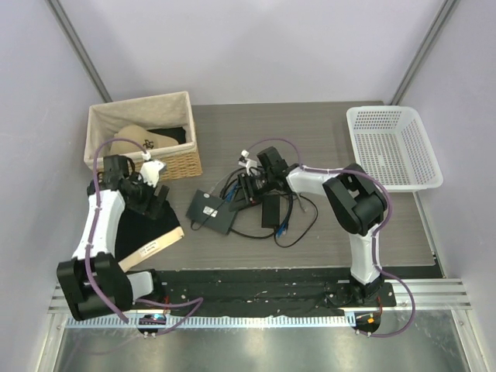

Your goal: Pull the plug from the switch port

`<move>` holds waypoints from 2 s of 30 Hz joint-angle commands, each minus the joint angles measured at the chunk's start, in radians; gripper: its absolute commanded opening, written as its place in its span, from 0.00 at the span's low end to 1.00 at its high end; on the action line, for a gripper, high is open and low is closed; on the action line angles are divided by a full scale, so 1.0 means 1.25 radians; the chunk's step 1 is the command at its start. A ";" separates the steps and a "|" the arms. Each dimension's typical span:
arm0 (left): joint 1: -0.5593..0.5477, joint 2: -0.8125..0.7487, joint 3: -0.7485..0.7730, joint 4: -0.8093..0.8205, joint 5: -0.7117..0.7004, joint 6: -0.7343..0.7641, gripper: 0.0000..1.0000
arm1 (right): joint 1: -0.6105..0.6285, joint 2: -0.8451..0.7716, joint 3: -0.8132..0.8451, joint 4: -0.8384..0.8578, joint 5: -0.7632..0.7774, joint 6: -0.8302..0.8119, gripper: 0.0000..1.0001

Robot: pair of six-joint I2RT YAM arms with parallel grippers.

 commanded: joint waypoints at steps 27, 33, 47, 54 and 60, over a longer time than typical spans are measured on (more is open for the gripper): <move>-0.478 -0.228 -0.175 0.439 -0.072 -0.281 1.00 | -0.202 -0.008 0.146 -0.183 -0.277 0.221 0.01; -0.504 -0.140 -0.164 0.491 -0.121 -0.303 1.00 | -0.224 0.010 0.105 -0.074 -0.324 0.312 0.01; -0.395 -0.014 -0.135 0.519 0.144 -0.842 1.00 | -0.248 -0.105 0.076 -0.150 -0.379 -0.015 0.01; -0.355 0.053 -0.182 0.670 0.308 -0.948 1.00 | -0.248 -0.142 0.073 -0.332 -0.411 -0.229 0.01; -0.356 0.112 -0.197 0.766 0.388 -0.968 0.96 | -0.238 -0.142 0.073 -0.393 -0.429 -0.290 0.01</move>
